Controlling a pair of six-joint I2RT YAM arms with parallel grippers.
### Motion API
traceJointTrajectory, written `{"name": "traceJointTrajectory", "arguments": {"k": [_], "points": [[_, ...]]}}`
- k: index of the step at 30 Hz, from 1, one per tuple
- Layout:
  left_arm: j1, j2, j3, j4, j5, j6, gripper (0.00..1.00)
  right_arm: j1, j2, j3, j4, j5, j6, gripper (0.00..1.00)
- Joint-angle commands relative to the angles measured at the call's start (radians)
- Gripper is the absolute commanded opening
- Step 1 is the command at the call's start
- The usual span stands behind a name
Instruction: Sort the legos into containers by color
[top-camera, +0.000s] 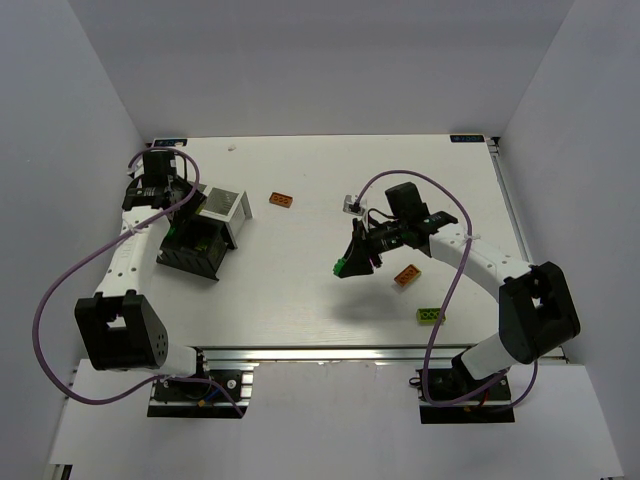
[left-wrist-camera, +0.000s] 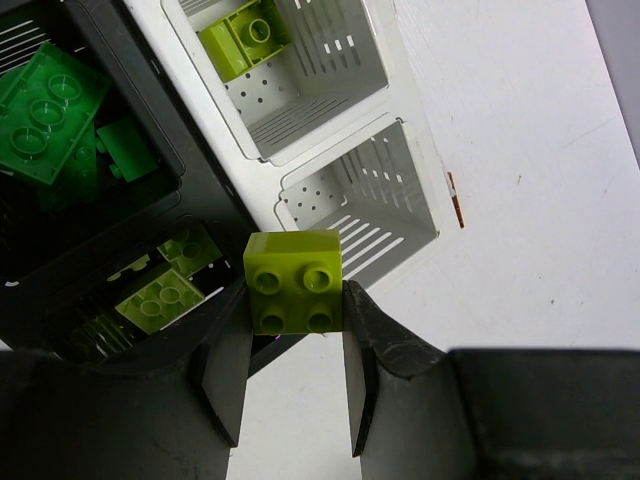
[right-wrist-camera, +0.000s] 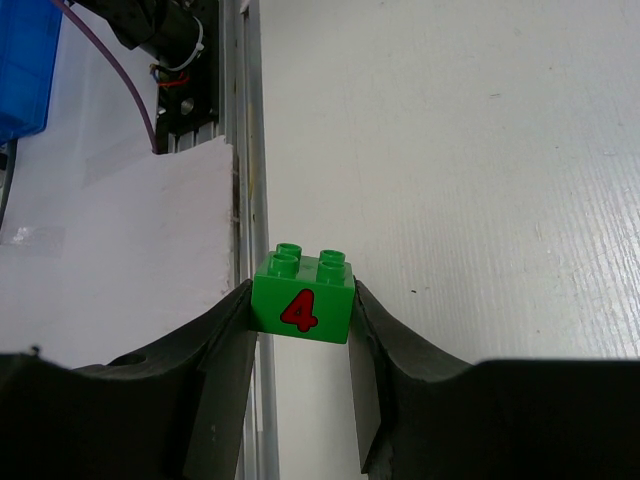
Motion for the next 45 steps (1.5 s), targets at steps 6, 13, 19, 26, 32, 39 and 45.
{"name": "traceJointTrajectory", "arguments": {"k": [6,13,19,26,32,39,45], "points": [[0.006,-0.033,0.002,0.020,0.005,0.007,0.00,-0.002,-0.015,0.016,-0.010,-0.044,-0.025,0.00],[0.004,-0.004,0.036,0.014,-0.027,0.013,0.00,-0.002,-0.019,0.011,0.001,-0.058,-0.022,0.00],[0.016,0.052,0.079,0.037,-0.024,0.009,0.00,-0.002,-0.026,0.001,0.009,-0.060,-0.022,0.00],[0.032,0.141,0.172,0.029,-0.065,0.013,0.00,-0.002,-0.039,-0.010,0.007,-0.055,-0.031,0.00],[0.064,0.200,0.200,0.026,-0.053,0.021,0.00,-0.002,-0.044,-0.016,0.006,-0.057,-0.036,0.00],[0.081,0.252,0.235,0.021,-0.011,0.021,0.32,-0.004,-0.047,-0.019,0.000,-0.055,-0.046,0.00],[0.081,0.249,0.258,0.011,-0.014,0.021,0.73,-0.005,-0.052,-0.022,-0.002,-0.052,-0.050,0.00]]}}
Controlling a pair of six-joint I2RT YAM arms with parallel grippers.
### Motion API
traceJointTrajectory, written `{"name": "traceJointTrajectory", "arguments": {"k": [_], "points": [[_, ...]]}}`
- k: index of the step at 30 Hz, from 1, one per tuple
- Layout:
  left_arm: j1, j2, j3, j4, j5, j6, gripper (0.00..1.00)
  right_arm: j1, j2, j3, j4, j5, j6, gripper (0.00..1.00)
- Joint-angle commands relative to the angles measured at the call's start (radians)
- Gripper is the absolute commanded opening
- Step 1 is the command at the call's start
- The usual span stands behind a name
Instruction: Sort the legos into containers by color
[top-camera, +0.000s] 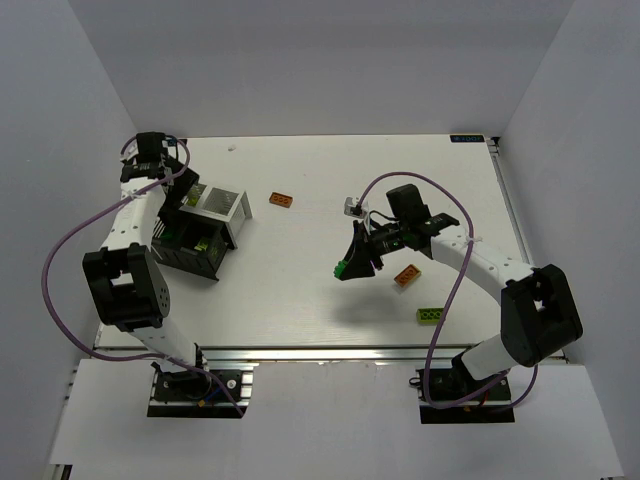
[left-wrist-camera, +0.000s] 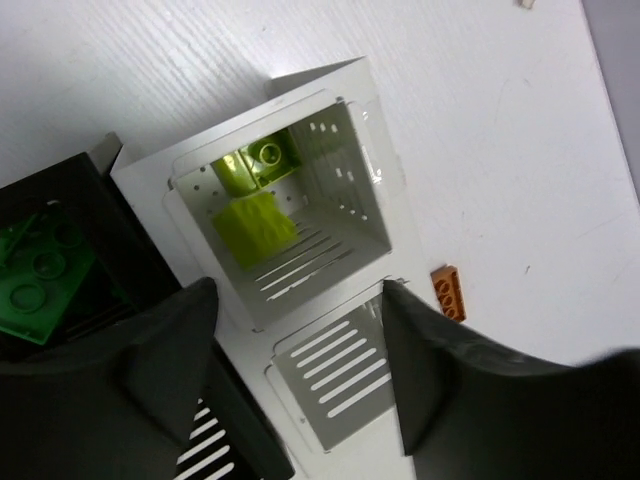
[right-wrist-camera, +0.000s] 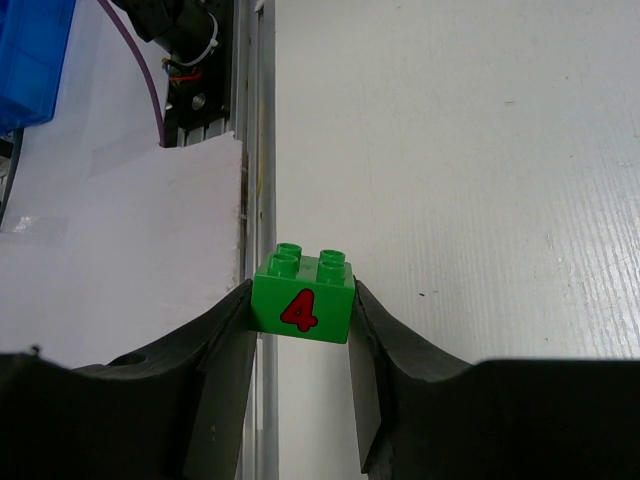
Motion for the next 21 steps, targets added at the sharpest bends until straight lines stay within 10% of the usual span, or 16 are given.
{"name": "traceJointTrajectory", "arguments": {"k": [1,10,21], "points": [[0.004,-0.030,0.052,-0.005,0.001,0.005,0.78,-0.006,-0.034,-0.004,-0.002,-0.023,-0.020,0.00],[0.004,-0.134,-0.020,0.050,0.077,0.025,0.81,-0.006,-0.031,-0.001,-0.008,-0.030,-0.052,0.00],[-0.041,-0.410,-0.507,0.751,0.743,-0.059,0.66,-0.004,-0.129,-0.075,-0.043,-0.110,-0.452,0.00]]}}
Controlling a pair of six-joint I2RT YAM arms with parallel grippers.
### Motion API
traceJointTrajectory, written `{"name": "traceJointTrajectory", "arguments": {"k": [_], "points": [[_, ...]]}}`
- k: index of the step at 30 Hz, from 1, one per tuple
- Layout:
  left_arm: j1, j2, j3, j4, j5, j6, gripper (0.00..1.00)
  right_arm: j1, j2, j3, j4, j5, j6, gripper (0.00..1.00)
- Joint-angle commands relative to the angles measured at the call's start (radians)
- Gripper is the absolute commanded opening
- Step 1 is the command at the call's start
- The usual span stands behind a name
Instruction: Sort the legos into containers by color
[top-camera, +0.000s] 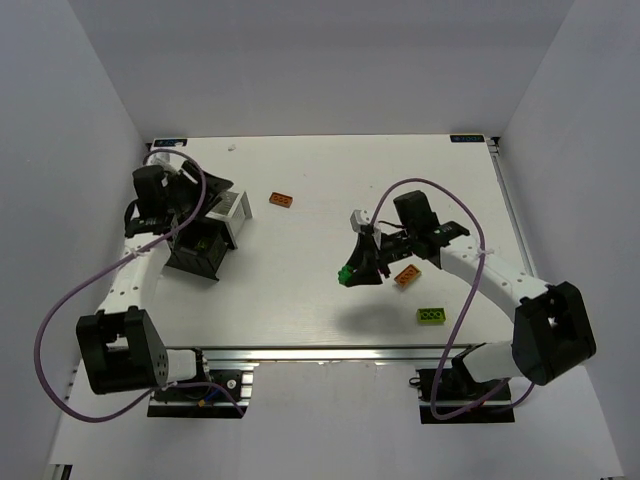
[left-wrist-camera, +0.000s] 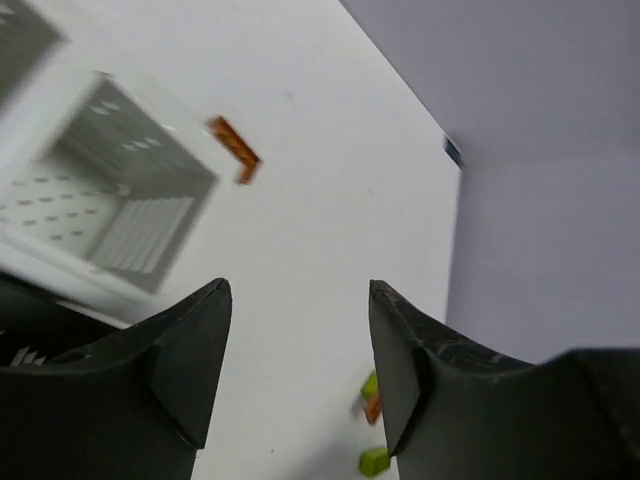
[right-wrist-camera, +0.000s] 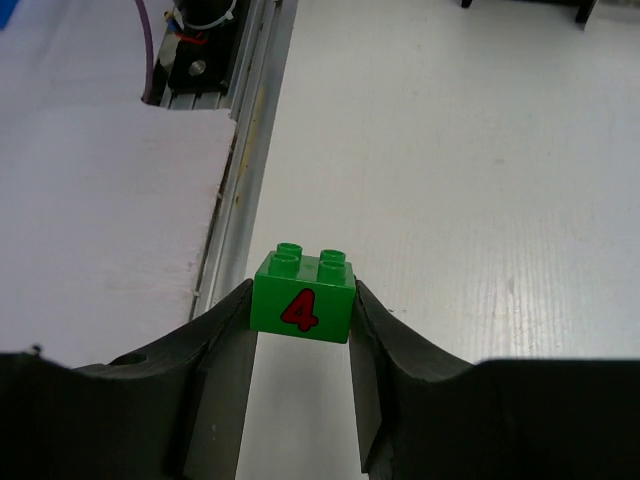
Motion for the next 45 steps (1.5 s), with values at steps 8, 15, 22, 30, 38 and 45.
{"name": "traceJointTrajectory", "arguments": {"k": [8,15,22,30,38,45], "points": [[-0.341,0.119,0.045,0.253,0.301,0.053,0.80,0.008,-0.144,-0.095,0.084,0.051,-0.250,0.00],[-0.437,0.200,0.095,0.335,0.390,0.103,0.84,0.011,-0.165,-0.084,0.103,0.158,-0.213,0.00],[-0.510,0.202,-0.016,0.483,0.416,0.062,0.84,0.011,-0.193,-0.116,0.219,0.250,-0.095,0.00],[-0.513,0.148,-0.076,0.513,0.372,0.016,0.79,0.011,-0.207,-0.164,0.336,0.399,-0.014,0.00],[-0.565,0.170,-0.080,0.481,0.334,0.040,0.78,0.009,-0.224,-0.202,0.443,0.525,0.052,0.00],[-0.638,0.236,-0.074,0.470,0.332,0.062,0.77,0.011,-0.228,-0.224,0.511,0.552,0.121,0.00]]}}
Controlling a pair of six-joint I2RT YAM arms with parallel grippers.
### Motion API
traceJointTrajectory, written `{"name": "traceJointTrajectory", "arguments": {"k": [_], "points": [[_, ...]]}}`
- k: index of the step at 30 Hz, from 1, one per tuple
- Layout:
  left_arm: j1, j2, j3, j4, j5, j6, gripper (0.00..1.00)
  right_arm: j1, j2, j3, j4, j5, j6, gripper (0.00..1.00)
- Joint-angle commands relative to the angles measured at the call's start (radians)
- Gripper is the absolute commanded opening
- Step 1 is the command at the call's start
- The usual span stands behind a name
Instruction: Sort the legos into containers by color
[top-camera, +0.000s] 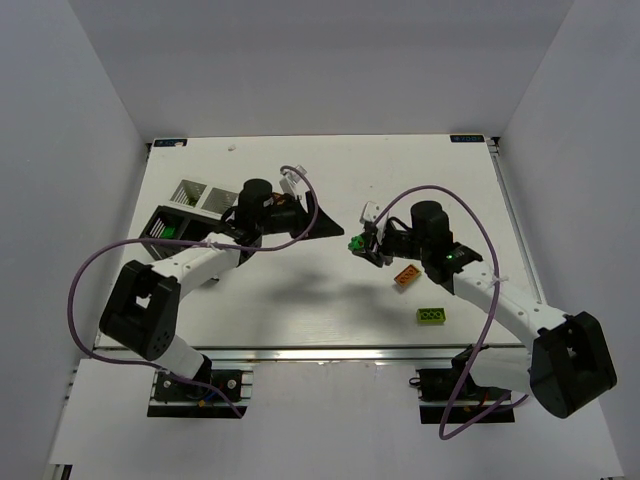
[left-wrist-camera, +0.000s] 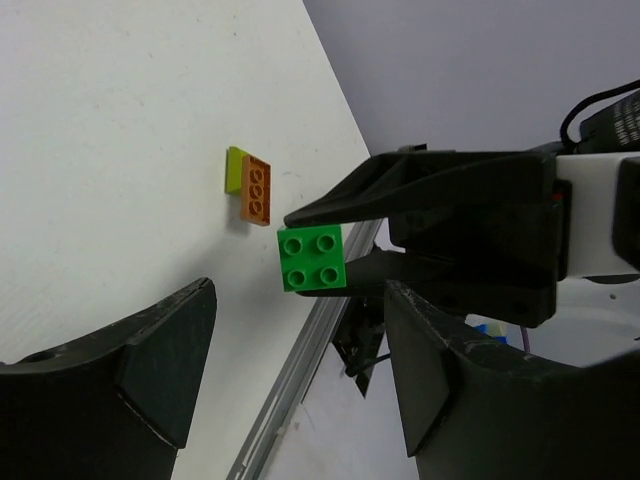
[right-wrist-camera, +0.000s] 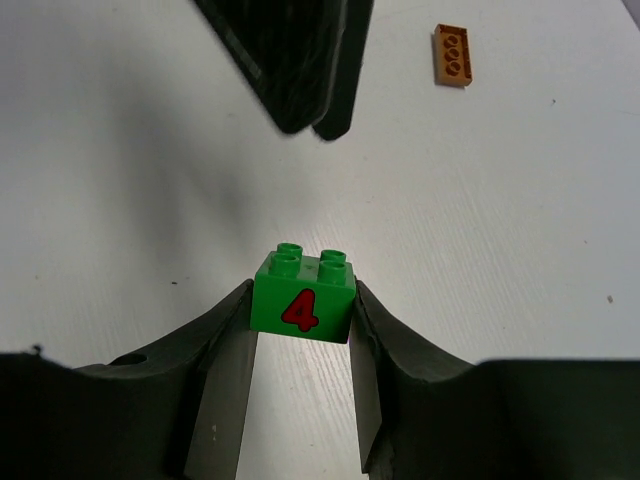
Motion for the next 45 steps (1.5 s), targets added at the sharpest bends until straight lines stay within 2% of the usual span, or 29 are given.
{"name": "traceJointTrajectory", "arguments": {"k": [1,12,21,28,35,45], "points": [[-0.033,0.025,0.007,-0.002,-0.008,0.028,0.77,0.003,-0.026,-0.016,0.105,0.023,0.055,0.00],[-0.077,0.085,0.020,0.001,0.017,0.025,0.75,0.008,-0.048,-0.042,0.134,-0.069,0.075,0.00],[-0.083,0.055,0.014,0.025,0.035,0.013,0.74,0.043,-0.028,-0.040,0.119,-0.087,0.041,0.00],[-0.086,0.049,0.012,0.042,0.054,0.004,0.70,0.088,-0.006,-0.028,0.113,-0.058,0.024,0.00],[-0.103,0.081,0.026,0.033,0.089,-0.002,0.53,0.112,0.005,-0.024,0.128,0.005,0.022,0.00],[-0.111,0.082,0.047,-0.019,0.089,0.027,0.53,0.112,0.002,-0.030,0.185,0.129,0.055,0.00]]}}
